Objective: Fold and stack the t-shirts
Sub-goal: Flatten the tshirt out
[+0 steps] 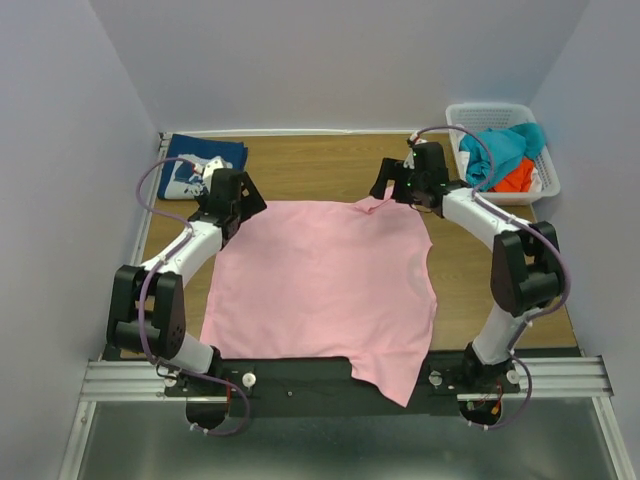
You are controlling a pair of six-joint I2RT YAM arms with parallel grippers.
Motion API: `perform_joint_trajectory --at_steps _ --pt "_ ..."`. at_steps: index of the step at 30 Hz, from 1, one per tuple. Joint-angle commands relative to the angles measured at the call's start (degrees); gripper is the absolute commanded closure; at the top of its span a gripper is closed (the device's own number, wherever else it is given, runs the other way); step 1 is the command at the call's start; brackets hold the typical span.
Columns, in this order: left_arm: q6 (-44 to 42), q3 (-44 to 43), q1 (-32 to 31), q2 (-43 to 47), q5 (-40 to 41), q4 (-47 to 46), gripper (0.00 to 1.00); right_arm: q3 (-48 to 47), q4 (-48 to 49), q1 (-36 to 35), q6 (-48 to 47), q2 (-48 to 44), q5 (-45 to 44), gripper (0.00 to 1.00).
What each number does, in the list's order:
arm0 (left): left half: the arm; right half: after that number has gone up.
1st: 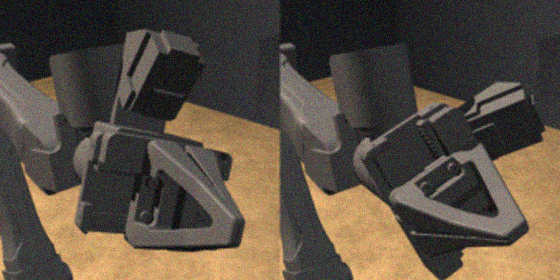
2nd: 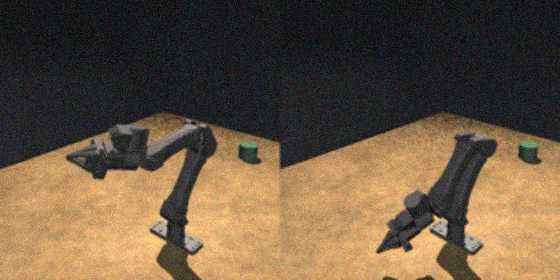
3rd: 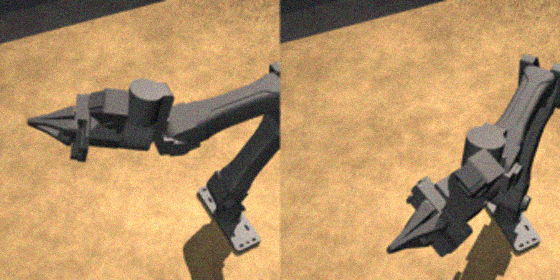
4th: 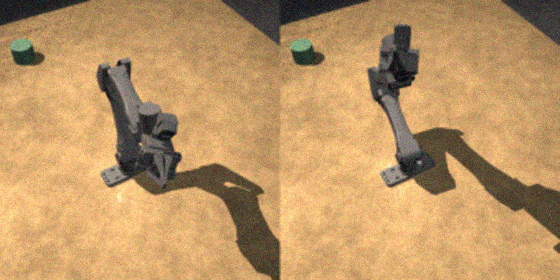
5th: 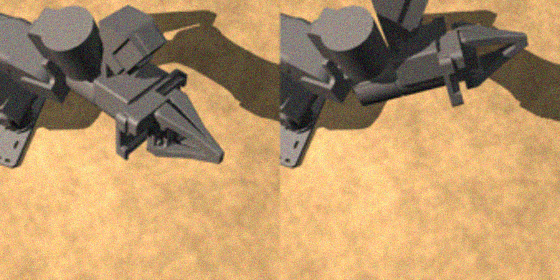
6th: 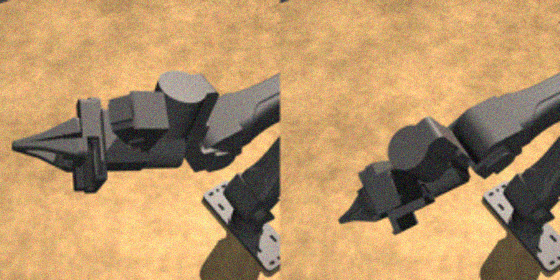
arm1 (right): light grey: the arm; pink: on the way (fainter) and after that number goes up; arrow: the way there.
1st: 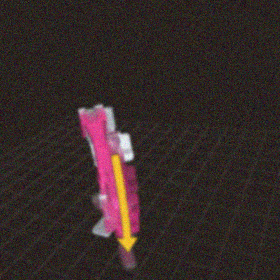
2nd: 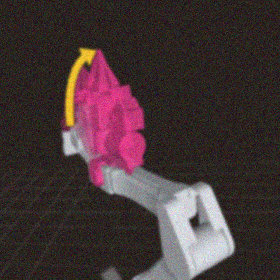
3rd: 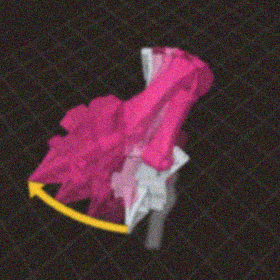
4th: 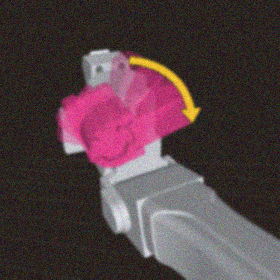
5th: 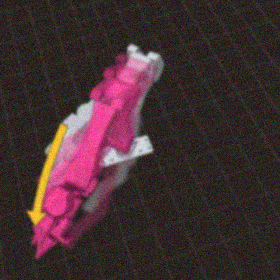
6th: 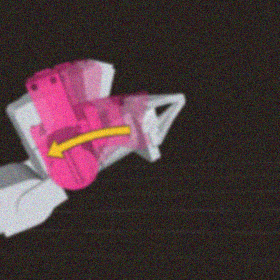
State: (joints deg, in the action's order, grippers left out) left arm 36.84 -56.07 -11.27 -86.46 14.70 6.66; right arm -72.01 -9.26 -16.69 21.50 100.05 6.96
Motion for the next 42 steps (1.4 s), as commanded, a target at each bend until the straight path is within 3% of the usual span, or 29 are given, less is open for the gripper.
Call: perform_joint_trajectory --at_steps 1,13,34,42 --pt "1.3 7.09 -0.42 3.39 -8.01 -6.03 0.02 -0.76 0.29 -2.99 1.53 6.02 3.5 0.0" --pt "3.76 15.64 -2.71 4.37 -7.58 -10.43 0.02 -6.48 3.28 -4.32 4.08 17.1 1.48 0.0" --pt "2.45 17.93 -3.23 -0.03 -6.35 -12.63 0.02 -16.76 4.69 -4.23 4.78 24.31 0.16 0.0" --pt "2.18 18.46 -3.23 0.5 -6.97 -12.54 0.02 -30.88 4.6 -4.23 0.23 32.21 -3.44 0.0"
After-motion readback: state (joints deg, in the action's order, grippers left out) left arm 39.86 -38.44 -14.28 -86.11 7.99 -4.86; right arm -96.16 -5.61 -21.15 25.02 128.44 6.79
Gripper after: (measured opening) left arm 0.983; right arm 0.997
